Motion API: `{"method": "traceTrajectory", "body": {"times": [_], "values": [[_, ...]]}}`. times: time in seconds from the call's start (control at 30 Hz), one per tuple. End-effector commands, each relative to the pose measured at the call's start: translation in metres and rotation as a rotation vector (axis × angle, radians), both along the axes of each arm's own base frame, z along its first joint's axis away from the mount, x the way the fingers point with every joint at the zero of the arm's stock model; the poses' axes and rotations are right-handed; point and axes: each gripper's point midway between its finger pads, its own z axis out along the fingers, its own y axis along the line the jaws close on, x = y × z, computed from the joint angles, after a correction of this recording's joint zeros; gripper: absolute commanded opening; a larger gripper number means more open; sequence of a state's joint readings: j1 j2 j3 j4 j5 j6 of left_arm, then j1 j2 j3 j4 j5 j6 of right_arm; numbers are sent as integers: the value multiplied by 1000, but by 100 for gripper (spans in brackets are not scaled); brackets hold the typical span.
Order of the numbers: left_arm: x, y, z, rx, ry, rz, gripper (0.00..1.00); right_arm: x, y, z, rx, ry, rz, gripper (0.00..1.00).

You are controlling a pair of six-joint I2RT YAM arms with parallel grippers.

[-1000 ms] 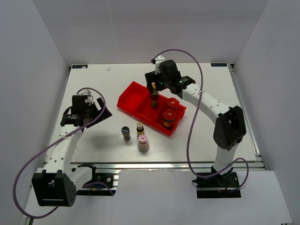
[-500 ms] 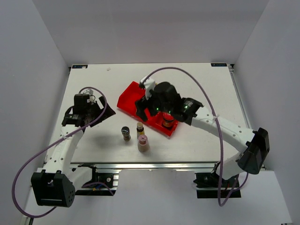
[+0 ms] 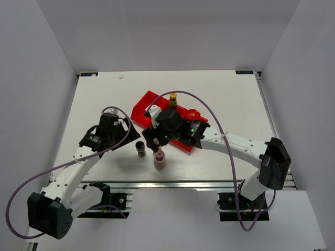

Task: Organize the condiment bottles

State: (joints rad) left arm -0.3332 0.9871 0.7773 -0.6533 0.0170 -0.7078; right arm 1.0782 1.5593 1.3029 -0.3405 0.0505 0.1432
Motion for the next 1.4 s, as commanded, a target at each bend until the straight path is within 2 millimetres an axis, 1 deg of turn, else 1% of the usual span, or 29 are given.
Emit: {"method": "traceTrajectory", "body": {"times": [0.0,0.07,0.13,0.17,0.23,0.27,0.3,0.33,0.47,0.5,0.6,0.63,0.7,0.73,1.0,1.13,1.23,1.27,1.3,1.37], "values": [[-9,2,-10,35,31,54,100,4,3,-9,9,14,-51,89],[-12,1,-12,45,35,62,100,4,2,-18,-2,21,-64,88],[-13,0,-12,48,33,62,100,8,3,-19,0,13,-80,86],[-14,0,-14,46,37,62,100,9,2,-24,-10,13,-89,85],[-14,-2,-15,40,40,56,100,15,0,-26,-17,-5,-118,83],[-15,-2,-16,40,44,59,100,17,0,-29,-24,-9,-121,79],[-16,-1,-18,46,50,61,100,18,0,-32,-28,-10,-126,78],[-16,-1,-19,48,51,61,100,18,2,-32,-25,-10,-126,76],[-19,0,-19,49,55,62,100,17,5,-44,-37,5,-119,73],[-19,0,-20,50,56,61,100,18,7,-43,-34,5,-120,72],[-20,2,-19,54,54,65,100,19,10,-45,-28,10,-118,67],[-20,2,-20,58,56,67,100,18,11,-46,-29,12,-115,62],[-20,3,-20,60,57,68,100,19,11,-46,-26,18,-120,57],[-21,3,-22,60,60,67,100,18,12,-45,-22,18,-119,52],[-21,3,-24,66,68,67,100,22,10,-35,-4,-6,-140,28],[-21,4,-23,69,63,69,100,25,12,-24,12,-27,-139,25],[-20,5,-19,70,54,73,100,31,14,-6,31,-66,-146,24],[-20,5,-18,73,54,72,100,35,12,0,20,-89,-156,24],[-19,6,-16,73,48,76,100,40,14,14,38,-109,-163,25],[-17,5,-14,72,41,76,100,46,12,27,41,-145,-173,24]]}}
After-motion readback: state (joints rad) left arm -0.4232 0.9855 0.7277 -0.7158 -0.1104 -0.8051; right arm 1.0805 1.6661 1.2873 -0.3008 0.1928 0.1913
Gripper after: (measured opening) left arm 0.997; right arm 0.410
